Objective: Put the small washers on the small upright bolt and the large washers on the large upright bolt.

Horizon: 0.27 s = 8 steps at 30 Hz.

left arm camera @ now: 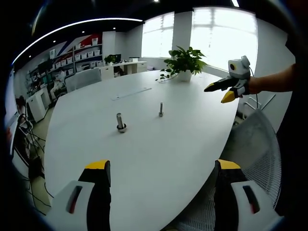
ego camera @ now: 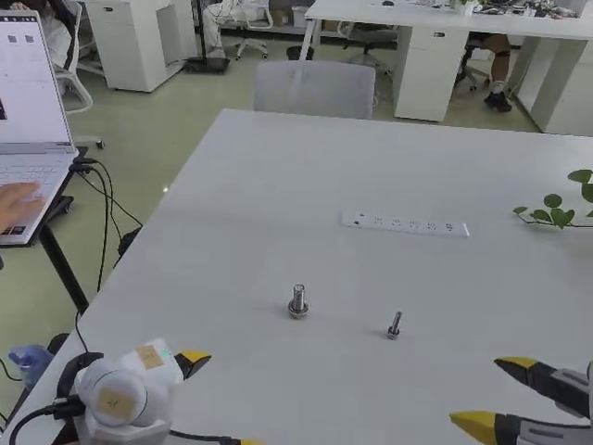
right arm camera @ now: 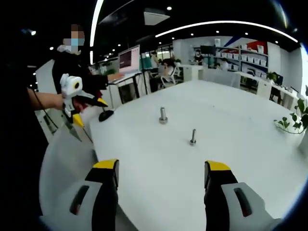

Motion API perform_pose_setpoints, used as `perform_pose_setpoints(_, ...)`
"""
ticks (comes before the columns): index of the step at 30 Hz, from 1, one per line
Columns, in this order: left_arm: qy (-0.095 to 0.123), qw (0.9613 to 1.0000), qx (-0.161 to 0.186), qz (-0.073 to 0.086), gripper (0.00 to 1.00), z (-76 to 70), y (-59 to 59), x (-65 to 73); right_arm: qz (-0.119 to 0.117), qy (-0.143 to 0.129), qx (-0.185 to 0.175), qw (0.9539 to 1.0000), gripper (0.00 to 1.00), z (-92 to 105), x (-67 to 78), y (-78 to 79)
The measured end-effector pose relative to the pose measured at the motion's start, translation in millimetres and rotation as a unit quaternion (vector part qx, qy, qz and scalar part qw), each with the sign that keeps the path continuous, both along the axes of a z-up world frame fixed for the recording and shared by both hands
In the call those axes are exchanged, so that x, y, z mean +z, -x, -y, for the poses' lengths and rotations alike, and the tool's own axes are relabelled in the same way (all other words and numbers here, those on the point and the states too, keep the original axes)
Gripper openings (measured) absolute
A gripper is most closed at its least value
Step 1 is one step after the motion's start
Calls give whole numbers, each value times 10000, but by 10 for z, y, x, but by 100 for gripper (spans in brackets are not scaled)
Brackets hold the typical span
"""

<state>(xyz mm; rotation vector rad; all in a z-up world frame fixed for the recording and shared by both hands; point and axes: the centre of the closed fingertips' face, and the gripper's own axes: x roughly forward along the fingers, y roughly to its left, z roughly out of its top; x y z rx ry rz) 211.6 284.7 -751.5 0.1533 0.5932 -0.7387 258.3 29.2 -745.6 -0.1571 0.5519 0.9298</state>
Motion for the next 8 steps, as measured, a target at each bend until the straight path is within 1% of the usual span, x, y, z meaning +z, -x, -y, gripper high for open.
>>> perform_pose_setpoints(1,-11,10000,-6,-9,89,2,5,-4,13,14,18,10000,75,4,-27,19)
perform_pose_setpoints(2,-11,10000,-11,-7,89,7,9,-3,123,88,51,9999,77,44,-56,24)
perform_pose_setpoints(4,81,10000,-23,-30,90,43,32,15,196,25,52,9998,82,56,-55,40)
perform_pose_setpoints(6,138,9999,-17,-20,90,59,37,31,267,-89,3,9996,87,59,-19,50)
perform_pose_setpoints(7,169,9998,-17,-50,90,68,46,33,266,-101,3,9996,89,62,-18,60)
perform_pose_setpoints(8,187,9998,-28,-54,91,75,52,35,216,-136,6,9997,89,64,-24,79)
